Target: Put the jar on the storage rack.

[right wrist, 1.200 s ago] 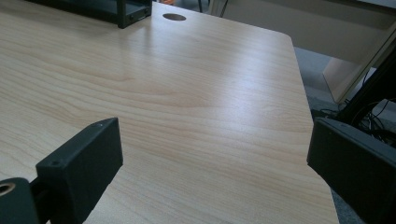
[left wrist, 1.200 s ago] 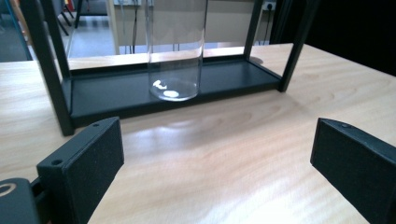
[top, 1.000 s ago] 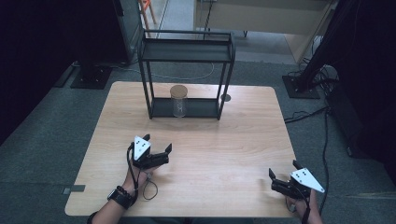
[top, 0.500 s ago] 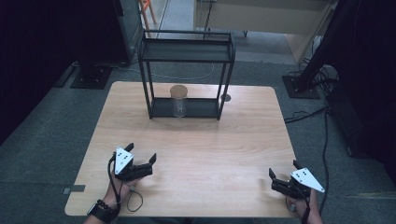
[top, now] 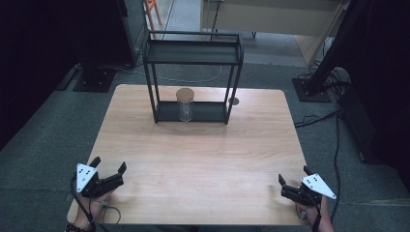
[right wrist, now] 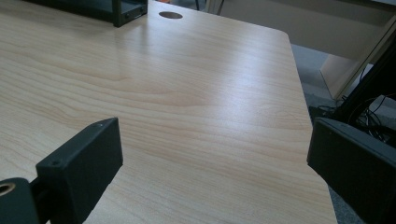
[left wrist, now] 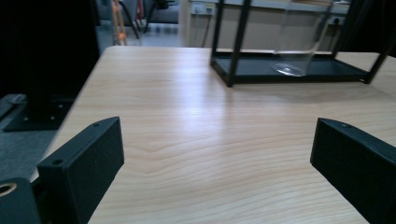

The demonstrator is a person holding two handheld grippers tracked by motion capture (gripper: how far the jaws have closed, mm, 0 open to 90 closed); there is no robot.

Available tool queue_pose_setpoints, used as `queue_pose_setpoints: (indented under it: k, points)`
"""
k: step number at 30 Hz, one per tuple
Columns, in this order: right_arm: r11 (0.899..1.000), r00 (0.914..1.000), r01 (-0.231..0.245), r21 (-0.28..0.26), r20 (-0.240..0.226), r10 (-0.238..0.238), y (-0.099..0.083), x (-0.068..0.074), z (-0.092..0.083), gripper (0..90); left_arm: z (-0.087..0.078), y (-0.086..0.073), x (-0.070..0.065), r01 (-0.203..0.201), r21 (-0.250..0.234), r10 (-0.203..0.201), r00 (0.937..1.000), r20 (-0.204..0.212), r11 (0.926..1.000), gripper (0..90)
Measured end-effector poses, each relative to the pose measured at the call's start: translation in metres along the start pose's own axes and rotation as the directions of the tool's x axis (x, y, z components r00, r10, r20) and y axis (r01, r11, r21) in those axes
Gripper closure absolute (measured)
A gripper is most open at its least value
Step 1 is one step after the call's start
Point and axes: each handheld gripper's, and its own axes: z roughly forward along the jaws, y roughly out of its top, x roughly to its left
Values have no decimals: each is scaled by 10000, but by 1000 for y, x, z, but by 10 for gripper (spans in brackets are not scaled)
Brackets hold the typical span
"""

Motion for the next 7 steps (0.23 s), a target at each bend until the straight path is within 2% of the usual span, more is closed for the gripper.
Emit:
queue_pose_setpoints:
  k: [7]
  points:
    - [10000, 10000, 8, -14, 1, -8, 0, 0, 0, 29, -7, -2, 6, 13, -23, -14, 9999, -112, 10000, 27]
